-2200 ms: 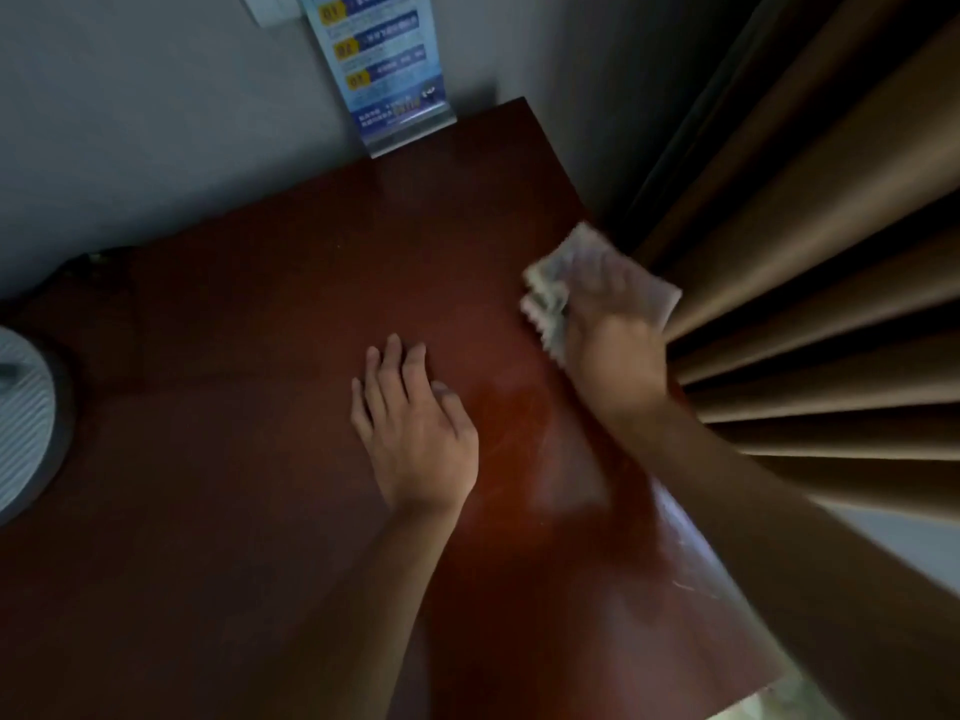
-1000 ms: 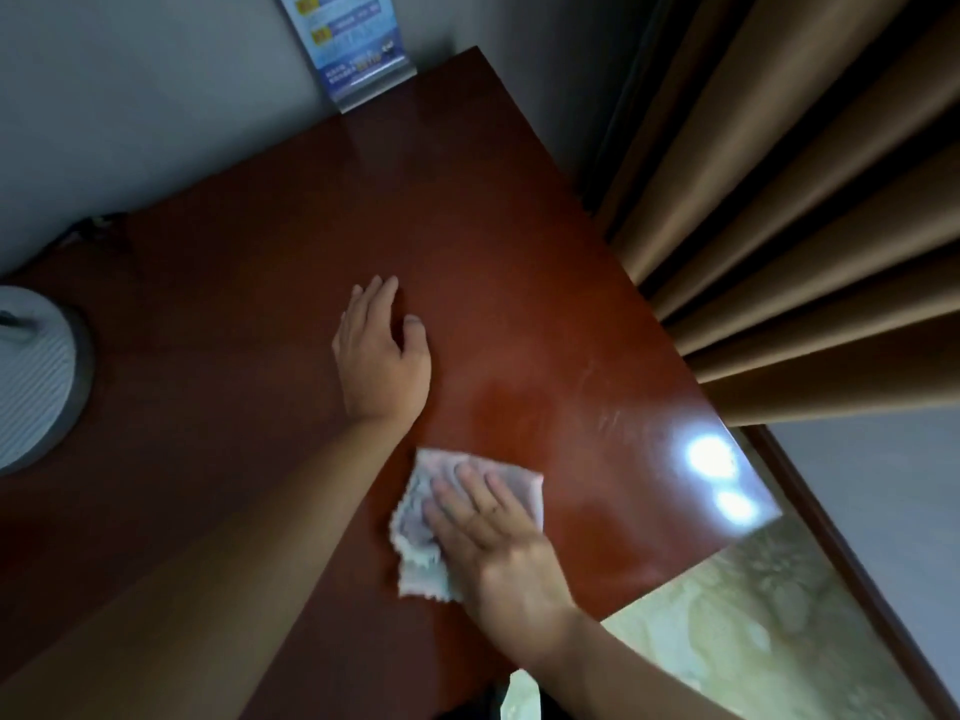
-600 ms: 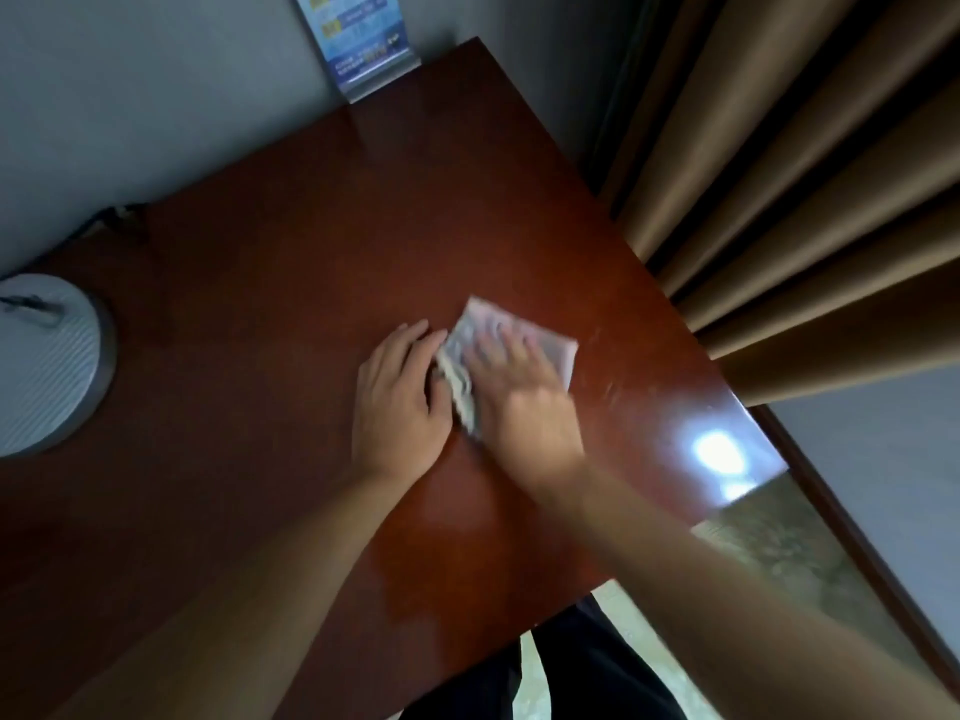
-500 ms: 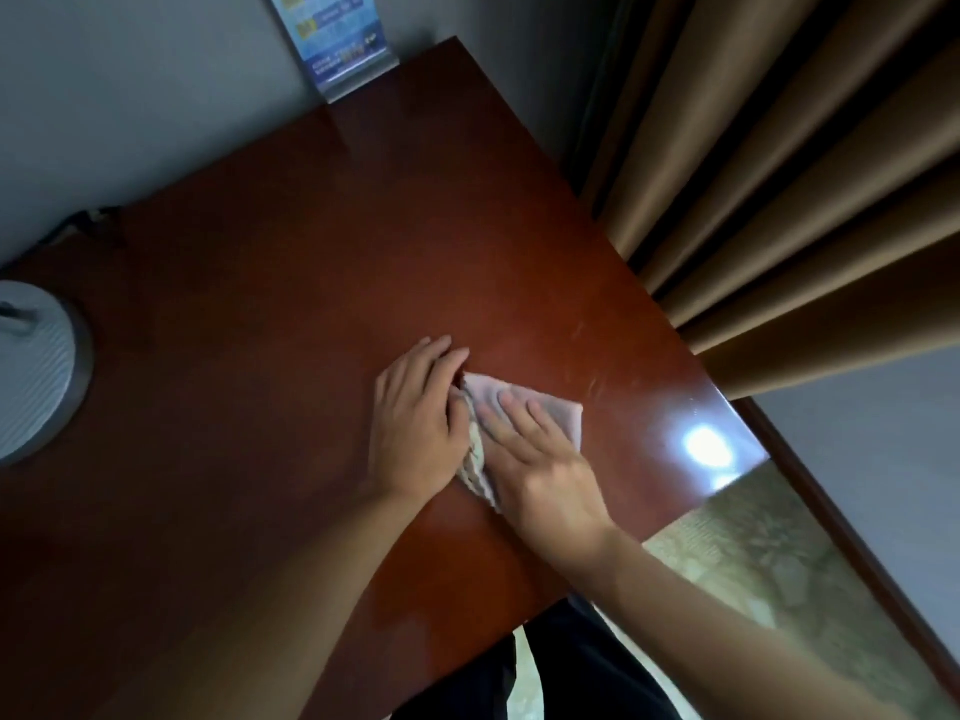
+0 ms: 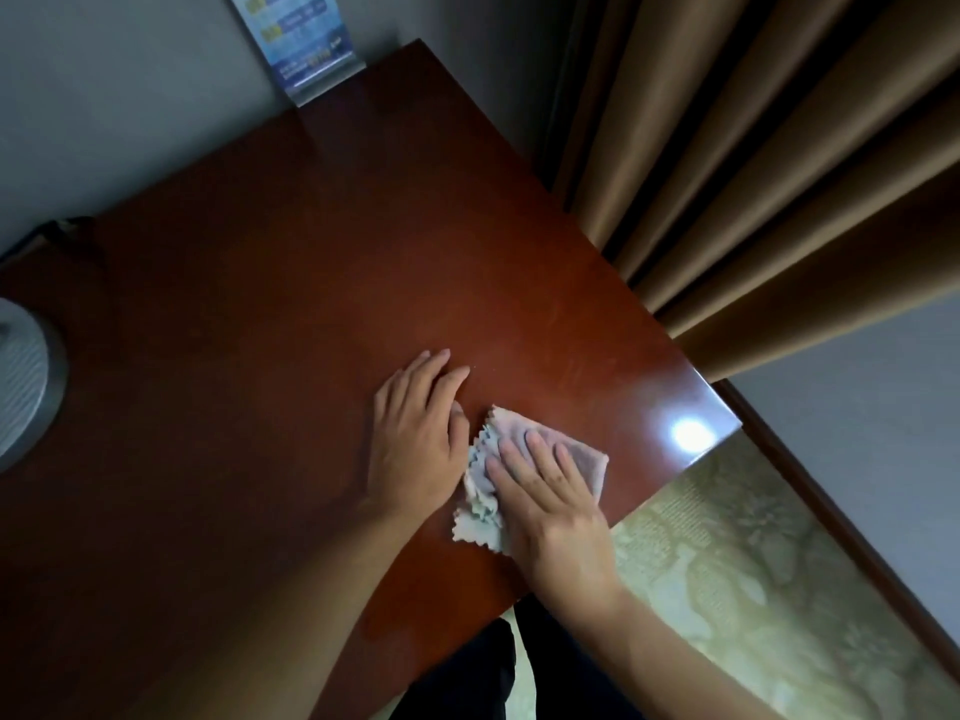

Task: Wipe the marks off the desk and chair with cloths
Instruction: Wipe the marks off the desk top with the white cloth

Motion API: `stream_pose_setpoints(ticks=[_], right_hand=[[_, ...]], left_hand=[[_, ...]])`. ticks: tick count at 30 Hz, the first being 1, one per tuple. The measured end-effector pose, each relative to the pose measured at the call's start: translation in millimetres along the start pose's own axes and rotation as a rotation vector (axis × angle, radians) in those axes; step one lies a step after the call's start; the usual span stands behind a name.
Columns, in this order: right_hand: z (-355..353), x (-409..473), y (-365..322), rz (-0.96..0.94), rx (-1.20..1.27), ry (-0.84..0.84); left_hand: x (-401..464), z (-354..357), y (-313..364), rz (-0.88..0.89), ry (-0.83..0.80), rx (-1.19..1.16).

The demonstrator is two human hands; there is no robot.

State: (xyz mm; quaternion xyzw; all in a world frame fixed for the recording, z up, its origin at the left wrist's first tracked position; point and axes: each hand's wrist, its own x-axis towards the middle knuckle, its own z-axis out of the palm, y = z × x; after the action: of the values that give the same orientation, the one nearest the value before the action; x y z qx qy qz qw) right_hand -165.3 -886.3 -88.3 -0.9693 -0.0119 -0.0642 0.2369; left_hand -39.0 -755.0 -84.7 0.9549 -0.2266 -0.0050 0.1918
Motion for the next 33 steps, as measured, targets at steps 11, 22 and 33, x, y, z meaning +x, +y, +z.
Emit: stream_pose_setpoints(ticks=[11, 22, 33], right_hand=[[-7.3, 16.3, 32.7, 0.27, -0.127, 0.108], [-21.2, 228.7, 81.4, 0.197, -0.183, 0.066], [-15.1, 86.1, 46.4, 0.172, -0.1, 0.052]], left_hand=[[13.1, 1.7, 8.3, 0.005, 0.016, -0.054], [10.5, 13.7, 7.1, 0.067, 0.053, 0.038], [13.2, -6.9, -9.2, -0.002, 0.08, -0.066]])
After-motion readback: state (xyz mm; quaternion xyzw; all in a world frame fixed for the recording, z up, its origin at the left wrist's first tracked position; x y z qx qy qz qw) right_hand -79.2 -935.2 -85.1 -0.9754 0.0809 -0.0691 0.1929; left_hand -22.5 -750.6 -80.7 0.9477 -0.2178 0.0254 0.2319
